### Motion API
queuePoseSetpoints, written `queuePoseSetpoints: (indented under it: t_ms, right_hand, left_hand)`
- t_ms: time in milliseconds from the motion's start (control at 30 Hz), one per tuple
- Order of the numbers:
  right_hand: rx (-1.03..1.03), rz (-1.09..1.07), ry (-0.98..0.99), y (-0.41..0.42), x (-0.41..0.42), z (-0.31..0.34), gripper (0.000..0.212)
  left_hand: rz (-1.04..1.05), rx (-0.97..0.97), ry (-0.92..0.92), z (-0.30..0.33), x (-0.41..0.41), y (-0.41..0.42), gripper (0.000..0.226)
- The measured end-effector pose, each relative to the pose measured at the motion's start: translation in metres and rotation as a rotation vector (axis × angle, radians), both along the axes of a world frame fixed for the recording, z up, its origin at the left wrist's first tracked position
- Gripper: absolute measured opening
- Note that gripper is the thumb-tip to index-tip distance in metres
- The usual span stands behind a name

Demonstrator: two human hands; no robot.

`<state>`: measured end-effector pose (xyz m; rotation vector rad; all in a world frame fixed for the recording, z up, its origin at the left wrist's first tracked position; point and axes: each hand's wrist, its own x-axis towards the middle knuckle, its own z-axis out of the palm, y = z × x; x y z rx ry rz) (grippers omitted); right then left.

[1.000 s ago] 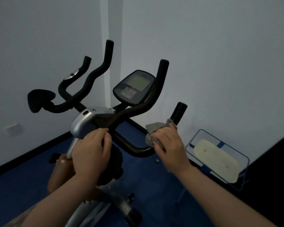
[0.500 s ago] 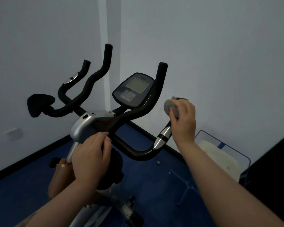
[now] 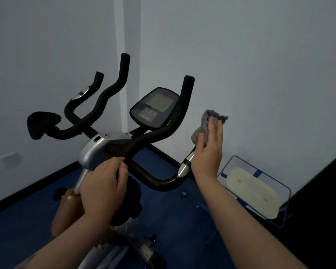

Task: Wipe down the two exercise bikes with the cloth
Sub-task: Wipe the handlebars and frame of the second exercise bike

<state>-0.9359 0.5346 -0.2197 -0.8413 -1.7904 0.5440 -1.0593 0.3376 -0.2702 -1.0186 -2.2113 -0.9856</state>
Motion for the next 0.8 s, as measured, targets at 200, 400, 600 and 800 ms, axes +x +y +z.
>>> queuePoseSetpoints:
  t_ms: [200,400,600,800]
  right_hand:
    - [-0.102,0.018,0.112,-0.047,0.003,-0.043,0.050]
    - [0.046,-0.008,-0.061,-0.019,0.000,-0.024,0.048]
    - [0.018,0.090,0.001,-0.036,0.006,-0.039,0.051]
    - [0.390,0.319,-0.190,-0.061,0.021,-0.069,0.030]
  left_hand:
    - [0.017,-0.019,-0.022,0.001,0.001,0.001,0.031]
    - [0.017,-0.022,-0.011,0.002,0.002,-0.001,0.031]
    - [0.026,-0.028,-0.011,0.004,0.004,0.000,0.032]
    - [0.021,-0.033,-0.017,0.005,0.004,0.001,0.032]
